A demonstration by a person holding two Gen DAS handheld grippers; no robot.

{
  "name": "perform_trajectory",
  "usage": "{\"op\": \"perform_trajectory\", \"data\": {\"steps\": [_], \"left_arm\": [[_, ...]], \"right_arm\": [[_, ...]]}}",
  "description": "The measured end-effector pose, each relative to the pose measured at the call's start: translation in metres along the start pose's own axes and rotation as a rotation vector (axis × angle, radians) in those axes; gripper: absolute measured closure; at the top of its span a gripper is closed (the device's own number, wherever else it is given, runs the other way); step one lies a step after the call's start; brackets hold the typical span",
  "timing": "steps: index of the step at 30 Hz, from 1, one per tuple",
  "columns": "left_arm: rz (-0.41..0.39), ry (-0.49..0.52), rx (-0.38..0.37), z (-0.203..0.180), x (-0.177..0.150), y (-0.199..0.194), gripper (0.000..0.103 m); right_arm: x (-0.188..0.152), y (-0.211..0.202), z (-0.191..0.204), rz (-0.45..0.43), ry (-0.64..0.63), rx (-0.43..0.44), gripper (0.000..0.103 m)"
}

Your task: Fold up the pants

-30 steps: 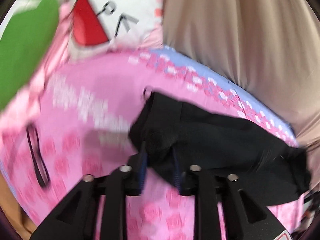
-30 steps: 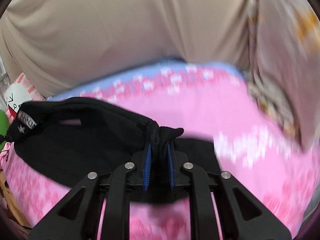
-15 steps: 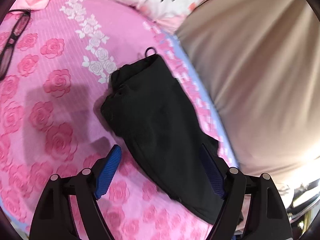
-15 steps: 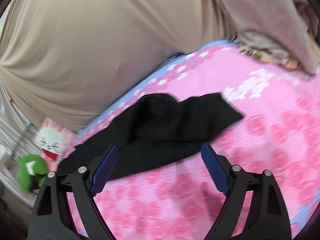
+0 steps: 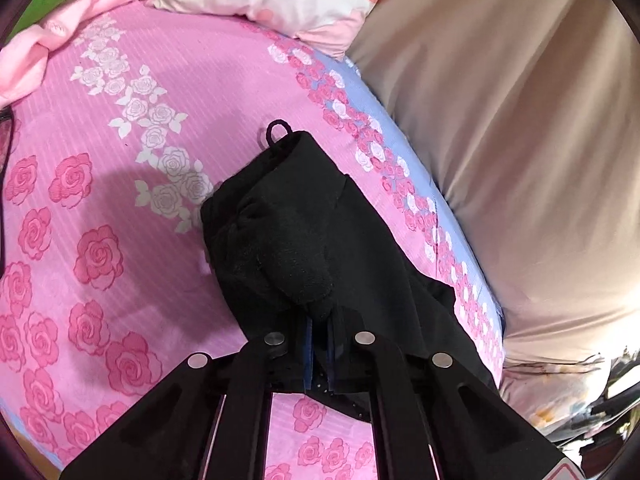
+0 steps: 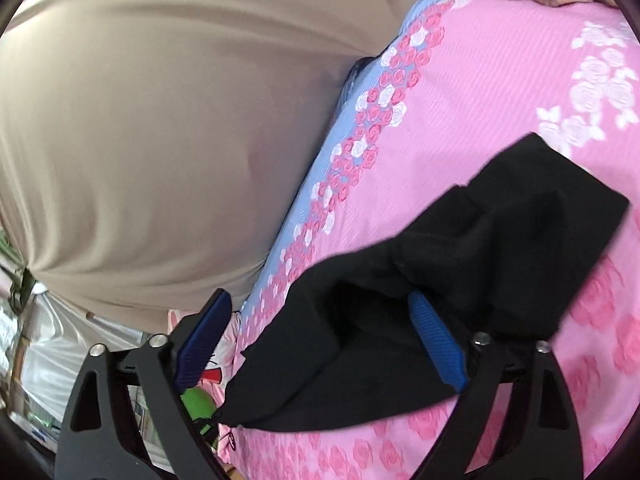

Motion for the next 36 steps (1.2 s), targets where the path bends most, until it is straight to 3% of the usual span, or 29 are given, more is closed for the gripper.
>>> {"op": "perform_trajectory", "data": {"steps": [1,2,3,5,6,8,10,13,15,17,21,22,23,24,25,26,28,29,31,33,36], "left_arm": [[0.008,-0.008,0.004,0.000,0.005,0.004,0.100],[0.014,-0.008,0.009,-0.001,0.008,0.005,0.100],[0.010,0.005,0.023,-0.007,0.015,0.005,0.100],[-0.020,0.050,0.024,-0.023,0.020,-0.008,0.100],[-0.047,0.086,0.014,-0.035,0.025,-0.016,0.100],[-0.117,0.166,-0.002,-0.058,0.032,-0.038,0.100],[-0.122,0.217,0.000,-0.060,0.031,-0.042,0.100],[-0.055,0.231,0.073,-0.024,0.017,-0.016,0.100],[0.009,0.212,0.110,0.005,0.003,0.004,0.100],[0.026,0.199,0.127,0.026,-0.011,0.014,0.099],[-0.001,0.167,0.081,0.038,-0.019,0.008,0.096],[-0.007,0.156,0.072,0.039,-0.018,0.007,0.093],[-0.009,0.143,0.064,0.038,-0.016,0.007,0.083],[-0.001,0.130,0.051,0.038,-0.015,0.007,0.078],[0.014,0.104,0.018,0.035,-0.012,0.008,0.071],[0.015,0.088,0.004,0.032,-0.010,0.008,0.071],[-0.008,0.121,-0.002,0.017,-0.003,0.006,0.076],[-0.028,0.158,0.014,0.007,0.000,0.002,0.096],[-0.063,0.214,0.034,-0.006,0.002,-0.006,0.096],[-0.065,0.242,0.072,-0.005,0.002,-0.006,0.095],[-0.003,0.222,0.171,0.027,-0.001,0.021,0.090]], "right_arm": [[0.006,0.009,0.000,0.010,-0.015,-0.058,0.069],[0.013,0.017,0.003,0.021,-0.040,-0.107,0.088],[0.023,0.017,0.018,0.004,-0.076,-0.094,0.099],[0.036,-0.003,0.065,-0.077,-0.205,-0.037,0.099],[0.038,-0.019,0.100,-0.127,-0.309,0.034,0.099],[0.034,-0.042,0.135,-0.192,-0.468,0.052,0.100],[0.026,-0.043,0.115,-0.160,-0.490,0.003,0.100],[0.004,-0.015,0.023,-0.004,-0.400,-0.190,0.099],[-0.017,-0.008,-0.028,0.076,-0.323,-0.266,0.099],[-0.027,-0.007,-0.045,0.090,-0.295,-0.275,0.098],[-0.022,-0.007,-0.044,0.079,-0.277,-0.252,0.092],[-0.021,-0.007,-0.047,0.080,-0.267,-0.252,0.085],[-0.017,-0.004,-0.047,0.076,-0.255,-0.258,0.077],[-0.013,-0.004,-0.047,0.066,-0.240,-0.254,0.059],[-0.012,-0.003,-0.045,0.053,-0.230,-0.242,0.058],[-0.009,-0.002,-0.043,0.043,-0.223,-0.238,0.060],[-0.005,-0.001,-0.027,-0.002,-0.259,-0.246,0.093],[-0.005,-0.004,-0.021,-0.020,-0.272,-0.236,0.094],[-0.010,-0.023,-0.002,-0.073,-0.317,-0.202,0.098],[-0.018,-0.037,-0.002,-0.090,-0.344,-0.224,0.098],[-0.037,-0.027,-0.047,0.006,-0.277,-0.318,0.092]]}}
Point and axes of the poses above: each gripper's, at about its wrist camera, not at the fingertips, and y roughly the way its jaws point, z to its left, x to its top, the point moved 5 cm from there along y, roughly the way its jaws point, and after that the axes turned 4 degrees about -y, right-handed, at the moved point
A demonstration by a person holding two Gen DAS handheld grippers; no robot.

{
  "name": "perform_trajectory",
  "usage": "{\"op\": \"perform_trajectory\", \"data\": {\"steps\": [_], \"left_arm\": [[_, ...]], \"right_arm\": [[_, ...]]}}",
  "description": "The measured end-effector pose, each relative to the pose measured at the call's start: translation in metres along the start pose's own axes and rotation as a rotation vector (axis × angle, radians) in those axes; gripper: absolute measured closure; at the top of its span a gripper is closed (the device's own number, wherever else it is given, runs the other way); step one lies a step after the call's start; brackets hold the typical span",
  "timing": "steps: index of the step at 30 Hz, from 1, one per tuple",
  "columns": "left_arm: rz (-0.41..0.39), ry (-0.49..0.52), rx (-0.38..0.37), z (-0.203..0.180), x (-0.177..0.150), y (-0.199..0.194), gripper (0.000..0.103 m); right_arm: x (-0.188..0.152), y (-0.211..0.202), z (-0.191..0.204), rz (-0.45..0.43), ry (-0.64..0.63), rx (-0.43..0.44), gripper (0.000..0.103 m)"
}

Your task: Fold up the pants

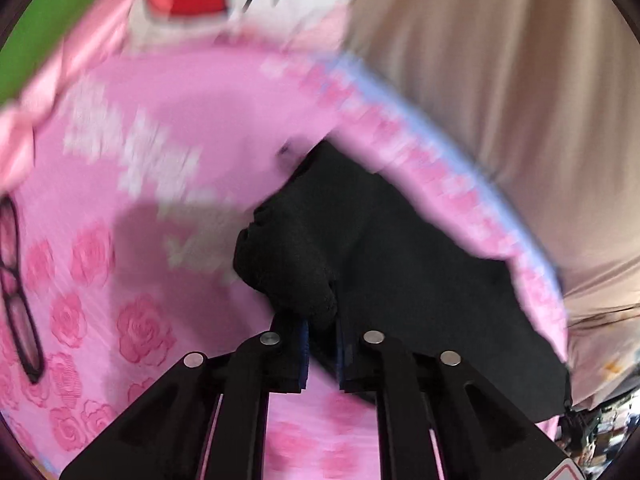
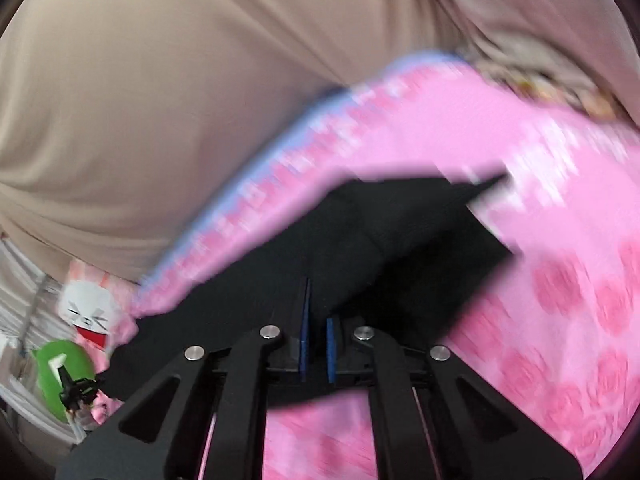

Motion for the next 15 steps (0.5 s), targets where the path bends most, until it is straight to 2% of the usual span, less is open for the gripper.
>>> {"op": "perform_trajectory", "data": {"steps": [1,2,3,4,5,7,8,10,12,14,15], "left_arm": [[-0.013,-0.018,-0.038,0.009,-0.003,0.005,0.088],[-0.036,-0.038,-0.075,0.013,-0.005,0.001,0.088],[-0.050,-0.062,-0.102,0.017,-0.007,-0.005,0.087],[-0.074,-0.077,-0.118,0.019,-0.010,-0.013,0.086],[-0.092,-0.072,-0.113,0.020,-0.013,-0.021,0.081],[-0.162,-0.053,-0.013,0.024,-0.020,-0.043,0.073],[-0.188,-0.033,0.029,0.024,-0.025,-0.055,0.073],[-0.231,-0.015,0.100,0.021,-0.031,-0.073,0.073],[-0.263,0.019,0.114,0.001,-0.033,-0.090,0.073],[-0.263,0.063,0.085,-0.020,-0.037,-0.093,0.073],[-0.258,0.092,0.061,-0.038,-0.038,-0.090,0.068]], "right_arm": [[-0.006,0.004,-0.009,0.027,0.050,0.010,0.092],[-0.004,-0.005,-0.010,0.000,0.076,0.035,0.090],[-0.003,-0.014,-0.009,-0.030,0.054,0.014,0.086],[-0.003,-0.020,-0.008,-0.045,0.032,-0.018,0.078],[-0.004,-0.027,-0.008,-0.055,0.008,-0.055,0.076],[-0.008,-0.041,-0.009,-0.076,-0.017,-0.089,0.073],[-0.008,-0.050,-0.009,-0.098,-0.024,-0.104,0.069],[-0.003,-0.057,-0.010,-0.121,-0.031,-0.106,0.044],[0.009,-0.053,-0.010,-0.131,-0.022,-0.093,0.030],[0.023,-0.039,-0.016,-0.121,0.011,-0.094,0.030],[0.029,-0.028,-0.022,-0.102,0.038,-0.091,0.030]]}}
Point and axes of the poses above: each gripper's, at about its wrist camera, not at the fingertips, and y roughly the way its jaws point, z to its left, x to its top, the point moved 5 cm from there along y, roughly the way its jaws point, and after that the axes turned 4 degrees about -y, right-handed, at the moved point
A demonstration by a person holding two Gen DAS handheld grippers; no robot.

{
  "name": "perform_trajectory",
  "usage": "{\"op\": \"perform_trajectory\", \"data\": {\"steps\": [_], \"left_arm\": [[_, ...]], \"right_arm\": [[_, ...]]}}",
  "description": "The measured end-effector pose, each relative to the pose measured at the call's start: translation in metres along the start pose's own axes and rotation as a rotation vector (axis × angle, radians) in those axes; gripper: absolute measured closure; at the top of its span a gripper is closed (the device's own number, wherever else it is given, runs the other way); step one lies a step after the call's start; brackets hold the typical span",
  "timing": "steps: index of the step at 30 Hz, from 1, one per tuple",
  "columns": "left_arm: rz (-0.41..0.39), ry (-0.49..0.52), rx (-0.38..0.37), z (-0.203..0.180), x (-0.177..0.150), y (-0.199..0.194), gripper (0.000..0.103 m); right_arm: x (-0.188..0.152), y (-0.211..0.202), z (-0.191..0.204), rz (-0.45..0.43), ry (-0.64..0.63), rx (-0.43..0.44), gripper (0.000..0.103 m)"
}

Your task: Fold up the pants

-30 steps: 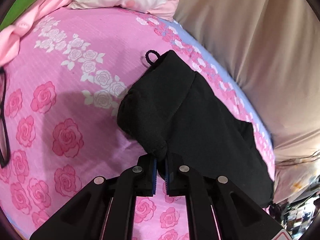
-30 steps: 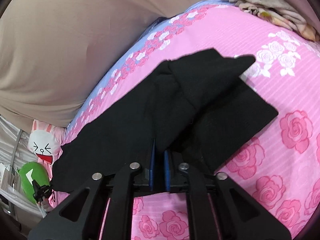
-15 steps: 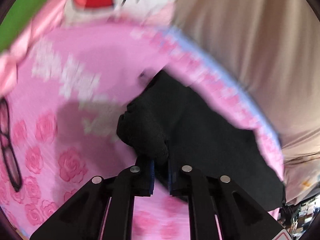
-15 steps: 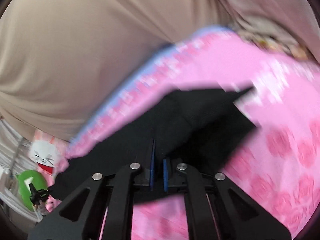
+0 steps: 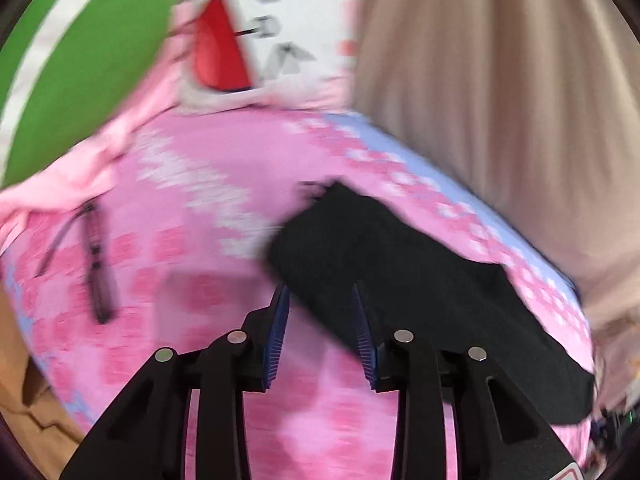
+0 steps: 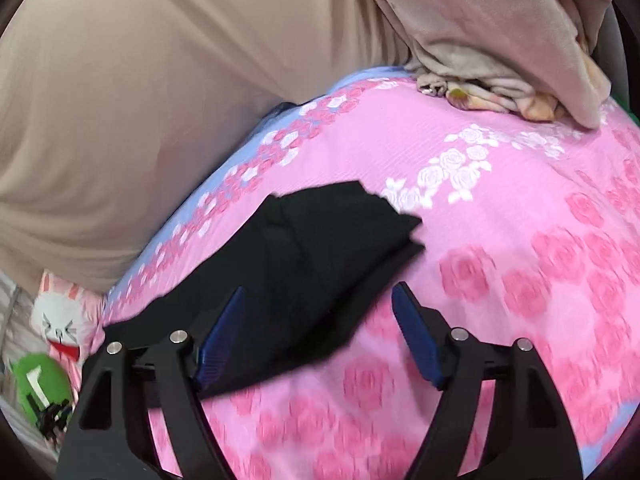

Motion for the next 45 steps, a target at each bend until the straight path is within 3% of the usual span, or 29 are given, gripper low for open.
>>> {"op": "perform_trajectory", "data": {"steps": [2,3,4,6,8,11,12,14,15,16,21,25,26,28,31,35,37,41,45], "left_arm": [[0.014,0.082,-0.047,-0.046,-0.010,0.009,0.049],[0.028,0.122,-0.055,-0.065,-0.017,0.017,0.048],[0.048,0.151,-0.056,-0.076,-0.026,0.025,0.048],[0.121,0.205,-0.039,-0.100,-0.046,0.050,0.048],[0.172,0.232,-0.041,-0.111,-0.063,0.067,0.048],[0.162,0.299,0.004,-0.121,-0.084,0.078,0.048],[0.138,0.327,0.031,-0.125,-0.089,0.077,0.048],[0.125,0.357,0.039,-0.133,-0.096,0.077,0.043],[0.118,0.353,0.042,-0.135,-0.098,0.078,0.039],[0.115,0.347,0.039,-0.136,-0.097,0.079,0.037],[0.108,0.295,0.023,-0.132,-0.098,0.089,0.030],[0.068,0.345,0.073,-0.141,-0.104,0.092,0.026],[0.057,0.350,0.074,-0.142,-0.103,0.089,0.027],[0.043,0.333,0.037,-0.148,-0.096,0.079,0.028],[0.013,0.299,-0.042,-0.160,-0.076,0.062,0.028],[0.070,0.255,-0.155,-0.187,-0.053,0.069,0.027],[0.115,0.257,-0.140,-0.202,-0.049,0.091,0.027],[0.242,0.218,-0.121,-0.224,-0.042,0.145,0.028],[0.380,0.106,-0.076,-0.222,-0.033,0.214,0.047]], "right_arm": [[0.003,0.020,-0.002,0.038,0.009,-0.002,0.051],[0.004,0.029,0.003,0.061,-0.001,0.008,0.085],[0.006,0.028,0.008,0.051,-0.008,0.020,0.094],[0.015,-0.002,0.026,-0.050,-0.065,0.051,0.094],[0.013,-0.018,0.026,-0.077,-0.089,0.040,0.094],[-0.012,0.005,-0.008,0.067,-0.074,-0.069,0.093],[-0.021,0.009,-0.015,0.094,-0.055,-0.060,0.089],[-0.021,-0.002,-0.017,0.063,-0.024,-0.039,0.078],[-0.020,-0.008,-0.017,0.045,0.000,-0.031,0.058],[-0.019,-0.011,-0.018,0.039,0.017,-0.017,0.046],[-0.022,0.003,-0.022,0.081,0.105,0.083,0.043],[-0.006,0.022,-0.017,0.069,0.109,0.106,0.041],[-0.002,0.026,-0.017,0.070,0.107,0.107,0.046],[0.004,0.036,-0.014,0.085,0.100,0.124,0.080],[0.006,0.035,-0.008,0.049,0.070,0.135,0.083],[0.004,0.038,-0.017,0.045,0.112,0.142,0.078],[0.005,0.041,-0.019,0.051,0.122,0.138,0.069],[0.003,0.044,-0.015,0.066,0.100,0.129,0.061],[0.003,0.044,-0.010,0.067,0.080,0.155,0.050]]}}
Point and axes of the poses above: each gripper's, at about its wrist camera, not at the fingertips, and y roughly the way its jaws point, z to its left, x to its top, the point moved 5 cm from there along y, roughly the way its jaws point, and after that the axes turned 4 degrees about -y, right-handed, at the moved point
